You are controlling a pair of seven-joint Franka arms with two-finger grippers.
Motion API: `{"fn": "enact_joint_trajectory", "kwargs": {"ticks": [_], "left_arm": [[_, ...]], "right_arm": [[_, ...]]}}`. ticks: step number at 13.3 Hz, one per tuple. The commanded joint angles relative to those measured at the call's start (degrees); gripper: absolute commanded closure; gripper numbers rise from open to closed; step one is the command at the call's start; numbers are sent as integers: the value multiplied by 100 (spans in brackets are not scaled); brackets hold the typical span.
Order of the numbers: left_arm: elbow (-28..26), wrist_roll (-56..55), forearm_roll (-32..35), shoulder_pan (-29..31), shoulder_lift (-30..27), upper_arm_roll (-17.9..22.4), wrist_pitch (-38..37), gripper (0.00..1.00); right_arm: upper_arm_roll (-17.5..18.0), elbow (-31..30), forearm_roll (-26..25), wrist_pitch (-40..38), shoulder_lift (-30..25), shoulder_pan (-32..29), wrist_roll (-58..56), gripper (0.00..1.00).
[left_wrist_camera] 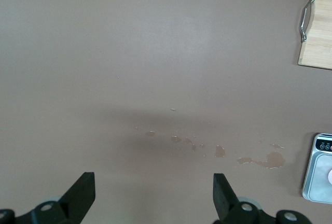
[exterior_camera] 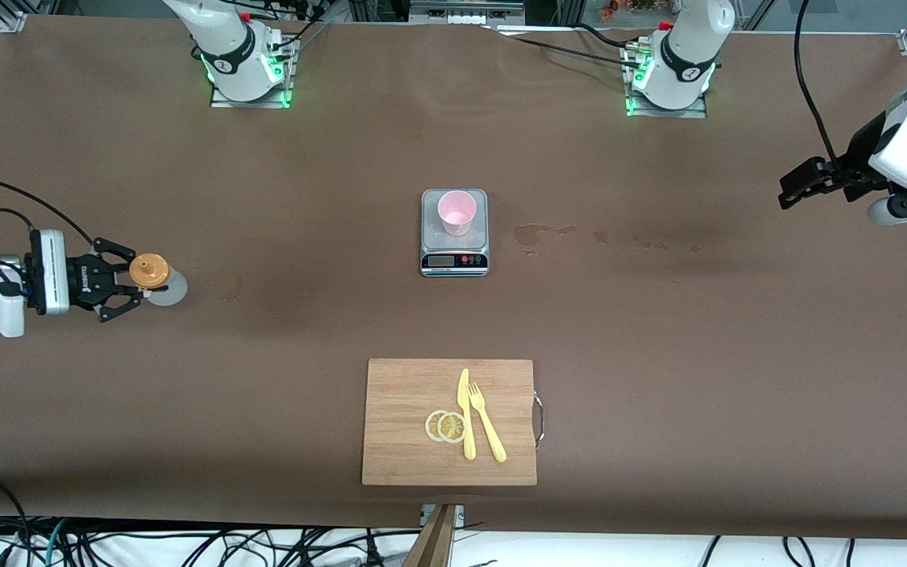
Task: Add sauce to pink cup with both arms
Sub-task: 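Carry the bottle with the right gripper back to its spot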
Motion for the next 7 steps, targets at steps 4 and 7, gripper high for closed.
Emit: {"fn": "enact_joint_trajectory", "kwargs": {"ticks": [4, 7], "left_arm": [[143, 37, 10, -1, 77, -12, -65, 0], [134, 37, 10, -28, 77, -12, -65, 0]], "right_arm": [[-113, -353, 803, -108, 797, -397, -1667, 86], [-113, -889, 1110, -55, 806, -485, -1947, 85]]}}
